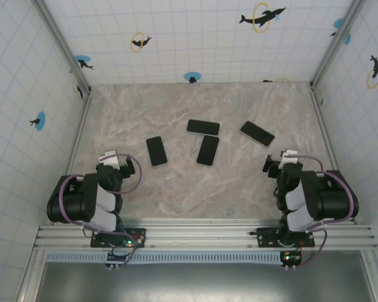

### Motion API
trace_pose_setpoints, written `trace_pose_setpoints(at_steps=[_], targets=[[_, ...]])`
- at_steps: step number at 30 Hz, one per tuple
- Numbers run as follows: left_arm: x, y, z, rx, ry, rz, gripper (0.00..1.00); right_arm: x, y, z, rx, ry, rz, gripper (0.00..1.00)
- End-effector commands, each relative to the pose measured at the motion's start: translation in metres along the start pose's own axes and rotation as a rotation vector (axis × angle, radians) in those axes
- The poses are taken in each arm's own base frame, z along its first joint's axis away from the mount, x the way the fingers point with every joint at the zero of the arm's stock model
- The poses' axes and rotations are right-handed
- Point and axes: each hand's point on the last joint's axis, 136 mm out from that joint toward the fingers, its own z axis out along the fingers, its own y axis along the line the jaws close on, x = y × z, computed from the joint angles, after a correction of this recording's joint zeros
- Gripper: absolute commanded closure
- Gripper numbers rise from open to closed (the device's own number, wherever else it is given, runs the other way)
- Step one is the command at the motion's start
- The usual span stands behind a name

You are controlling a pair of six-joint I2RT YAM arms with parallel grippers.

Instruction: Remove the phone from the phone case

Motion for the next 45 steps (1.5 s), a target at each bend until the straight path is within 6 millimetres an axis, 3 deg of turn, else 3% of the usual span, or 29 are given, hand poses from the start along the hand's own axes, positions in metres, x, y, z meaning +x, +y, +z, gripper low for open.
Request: trace_pose_setpoints(at_steps=[1,28,35,41,45], targets=[[-0.003,-0.002,0.001,0.011,-0.011,-0.008,0.02,-0.008,0.000,-0.002,0.000,-0.041,0.003,0.01],[-0.003,-0.002,0.000,0.010,-0.016,-0.006,0.02,-0.008,0.000,-0.003,-0.017,-0.042,0.025,0.01],[-0.008,-0.007,0.015,0.029,0.043,0.014,0.02,-0.013,-0.002,-0.004,-0.018,-0.055,0.045,0.01],[-0.038,-0.003,0.027,-0.052,0.104,-0.043,0.02,-0.025,0.012,-0.003,-0.102,-0.039,0.018,0.01],[-0.066,-0.015,0.032,-0.033,0.139,-0.118,0.02,-0.057,0.027,-0.010,-0.198,-0.100,0.052,0.01]])
